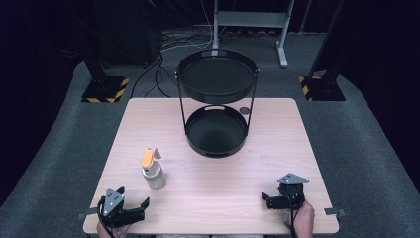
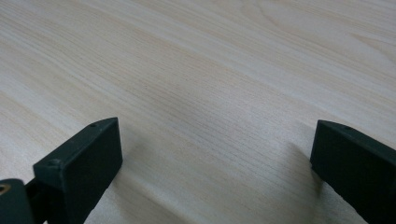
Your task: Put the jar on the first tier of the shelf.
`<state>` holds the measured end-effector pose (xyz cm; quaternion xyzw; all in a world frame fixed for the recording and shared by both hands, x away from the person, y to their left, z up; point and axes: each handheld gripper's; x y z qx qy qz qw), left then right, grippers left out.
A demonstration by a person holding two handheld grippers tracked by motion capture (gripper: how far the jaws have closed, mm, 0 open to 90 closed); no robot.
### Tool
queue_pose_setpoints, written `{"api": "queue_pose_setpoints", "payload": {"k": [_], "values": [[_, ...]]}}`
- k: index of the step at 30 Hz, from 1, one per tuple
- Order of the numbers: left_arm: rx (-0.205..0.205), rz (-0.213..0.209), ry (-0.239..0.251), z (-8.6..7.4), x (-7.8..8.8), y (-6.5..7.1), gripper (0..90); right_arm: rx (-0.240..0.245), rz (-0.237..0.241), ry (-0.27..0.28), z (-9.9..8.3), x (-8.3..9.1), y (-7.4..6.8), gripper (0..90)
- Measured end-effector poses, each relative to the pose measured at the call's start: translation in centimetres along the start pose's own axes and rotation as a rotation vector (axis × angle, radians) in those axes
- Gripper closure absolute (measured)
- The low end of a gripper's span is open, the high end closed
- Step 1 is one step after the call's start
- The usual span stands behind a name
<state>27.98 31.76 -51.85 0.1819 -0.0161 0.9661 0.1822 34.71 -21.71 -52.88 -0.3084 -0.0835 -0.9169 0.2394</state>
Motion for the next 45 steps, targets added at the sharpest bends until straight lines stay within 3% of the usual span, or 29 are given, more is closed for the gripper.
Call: {"api": "queue_pose_setpoints", "payload": {"k": [18, 26, 31, 45], "values": [[-0.019, -0.015, 0.014, 1.8, -2.1, 0.8, 0.0, -0.001, 0.000, -0.002, 0.0, 0.0, 0.0, 1.1], [-0.002, -0.013, 0.023, 2.4, -3.0, 0.9, 0.0, 0.002, 0.001, -0.001, 0.0, 0.0, 0.0, 1.1], [-0.018, -0.024, 0.038, 3.2, -4.1, 1.5, 0.0, 0.001, 0.001, -0.002, 0.0, 0.0, 0.0, 1.0], [-0.001, 0.007, 0.080, 4.3, -6.2, 2.2, 0.0, 0.003, 0.000, -0.002, 0.0, 0.0, 0.0, 0.7]]}}
Point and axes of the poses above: each handheld gripper's, and its own axes: x roughly backward along the jaws, z roughly out of its top, y roughly to its right, and after that the axes turned 7 degrees about y, right-handed
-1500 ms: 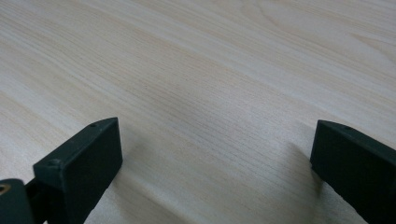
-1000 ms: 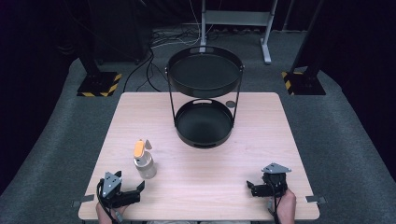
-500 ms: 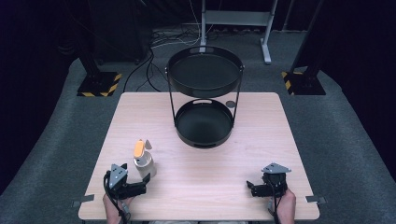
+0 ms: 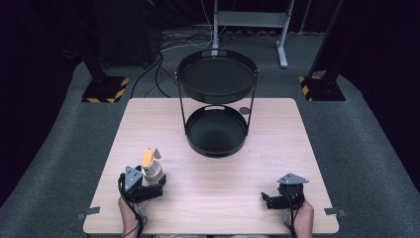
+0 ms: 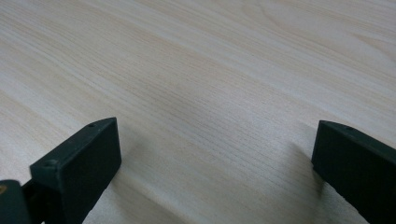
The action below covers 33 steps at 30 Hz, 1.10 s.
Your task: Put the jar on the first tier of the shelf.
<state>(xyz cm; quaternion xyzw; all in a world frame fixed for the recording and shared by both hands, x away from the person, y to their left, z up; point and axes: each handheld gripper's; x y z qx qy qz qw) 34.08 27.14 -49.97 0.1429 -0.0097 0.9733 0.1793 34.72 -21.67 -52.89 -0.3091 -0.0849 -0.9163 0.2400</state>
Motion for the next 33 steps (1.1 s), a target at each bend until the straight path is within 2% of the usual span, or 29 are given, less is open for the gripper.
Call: {"api": "queue_pose_setpoints", "payload": {"k": [14, 16, 19, 24, 33], "values": [[0.009, 0.022, 0.005, -0.01, -0.53, 0.02, 1.4, 0.000, 0.001, 0.000, 0.00, 0.00, 0.00, 0.7], [0.012, 0.003, -0.006, 0.02, -0.54, 0.07, 15.7, 0.001, 0.002, 0.000, 0.00, 0.00, 0.00, 0.7], [0.011, 0.007, 0.000, -0.03, -0.56, 0.21, 24.9, 0.001, 0.002, 0.000, 0.00, -0.01, 0.00, 0.7], [0.010, 0.025, 0.007, -0.05, -0.61, 0.43, 27.9, 0.001, 0.002, 0.000, 0.00, -0.01, 0.01, 0.8], [-0.017, 0.011, 0.006, 0.08, -0.51, 0.45, 28.9, 0.001, 0.002, 0.000, 0.00, 0.00, 0.00, 0.8]]}}
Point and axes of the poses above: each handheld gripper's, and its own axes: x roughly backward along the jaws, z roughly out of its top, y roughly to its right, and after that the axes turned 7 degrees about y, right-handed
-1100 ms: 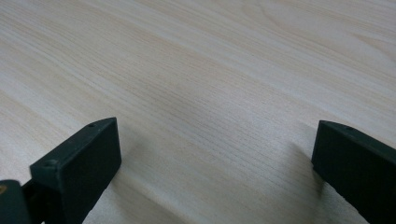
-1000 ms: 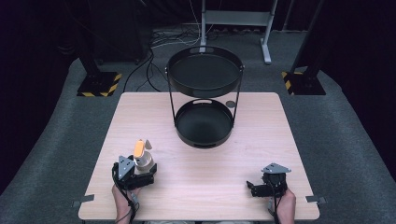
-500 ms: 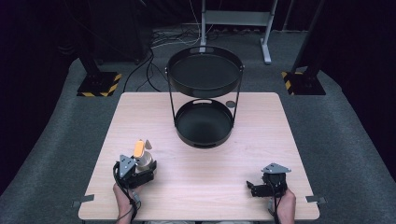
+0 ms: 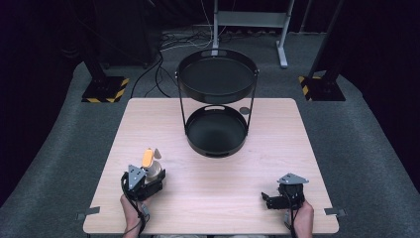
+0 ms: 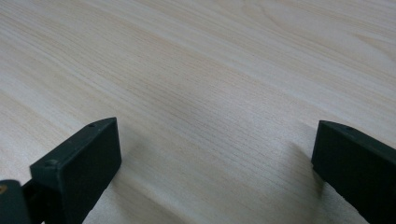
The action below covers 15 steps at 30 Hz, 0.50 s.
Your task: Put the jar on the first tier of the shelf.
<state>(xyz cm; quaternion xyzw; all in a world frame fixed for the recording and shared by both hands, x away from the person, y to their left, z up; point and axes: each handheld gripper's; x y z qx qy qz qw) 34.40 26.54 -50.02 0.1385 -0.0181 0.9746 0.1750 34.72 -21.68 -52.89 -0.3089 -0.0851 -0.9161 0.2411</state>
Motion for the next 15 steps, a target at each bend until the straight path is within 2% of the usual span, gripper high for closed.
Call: {"api": "queue_pose_setpoints", "payload": {"k": [7, 15], "values": [[-0.019, -0.014, 0.018, 0.7, 0.0, 0.2, 29.0, 0.000, 0.001, 0.000, 0.0, 0.0, 0.0, 0.9], [-0.040, -0.052, 0.029, 2.1, -0.3, 0.8, 29.0, 0.001, 0.002, 0.000, 0.0, 0.0, 0.0, 0.9]]}}
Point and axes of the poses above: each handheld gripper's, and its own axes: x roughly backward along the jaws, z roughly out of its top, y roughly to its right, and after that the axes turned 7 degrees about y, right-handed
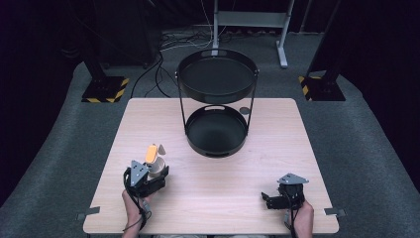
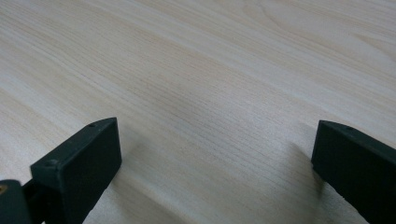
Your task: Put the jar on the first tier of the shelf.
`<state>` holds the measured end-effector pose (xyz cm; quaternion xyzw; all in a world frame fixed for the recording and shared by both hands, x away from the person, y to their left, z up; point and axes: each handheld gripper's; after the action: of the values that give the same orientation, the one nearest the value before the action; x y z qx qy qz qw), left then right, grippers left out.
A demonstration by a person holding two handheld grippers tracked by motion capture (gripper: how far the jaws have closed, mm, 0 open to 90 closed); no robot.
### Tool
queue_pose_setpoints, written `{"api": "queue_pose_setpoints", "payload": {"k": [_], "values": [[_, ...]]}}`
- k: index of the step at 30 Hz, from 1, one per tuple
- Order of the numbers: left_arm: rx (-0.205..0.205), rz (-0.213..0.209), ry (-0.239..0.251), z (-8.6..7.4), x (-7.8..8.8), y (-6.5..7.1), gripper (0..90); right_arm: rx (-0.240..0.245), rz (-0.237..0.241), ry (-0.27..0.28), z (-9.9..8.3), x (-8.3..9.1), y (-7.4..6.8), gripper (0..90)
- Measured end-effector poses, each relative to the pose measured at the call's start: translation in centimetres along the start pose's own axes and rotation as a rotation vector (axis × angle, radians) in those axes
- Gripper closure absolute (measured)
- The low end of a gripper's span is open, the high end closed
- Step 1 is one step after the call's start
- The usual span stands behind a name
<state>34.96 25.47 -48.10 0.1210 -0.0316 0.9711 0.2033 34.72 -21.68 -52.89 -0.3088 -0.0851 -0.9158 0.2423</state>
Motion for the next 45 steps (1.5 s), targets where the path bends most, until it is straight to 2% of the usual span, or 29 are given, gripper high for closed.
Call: {"api": "queue_pose_setpoints", "payload": {"k": [9, 22, 45], "values": [[-0.029, -0.031, 0.006, 1.3, -1.1, 0.8, 29.0, 0.001, 0.004, -0.001, 0.0, 0.0, 0.0, 0.7], [-0.025, -0.071, 0.010, 2.2, -2.7, 1.7, 29.0, 0.005, 0.009, -0.002, 0.0, 0.0, 0.0, 0.6], [-0.033, -0.114, 0.009, 3.4, -4.6, 2.9, 29.0, 0.008, 0.016, -0.003, 0.0, 0.0, 0.0, 0.2]]}}
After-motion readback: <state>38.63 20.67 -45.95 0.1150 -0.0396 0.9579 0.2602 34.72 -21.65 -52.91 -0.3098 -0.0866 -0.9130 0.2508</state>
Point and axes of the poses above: each handheld gripper's, and its own axes: x roughly backward along the jaws, z roughly out of its top, y roughly to its right, and after that the axes turned 7 degrees about y, right-handed
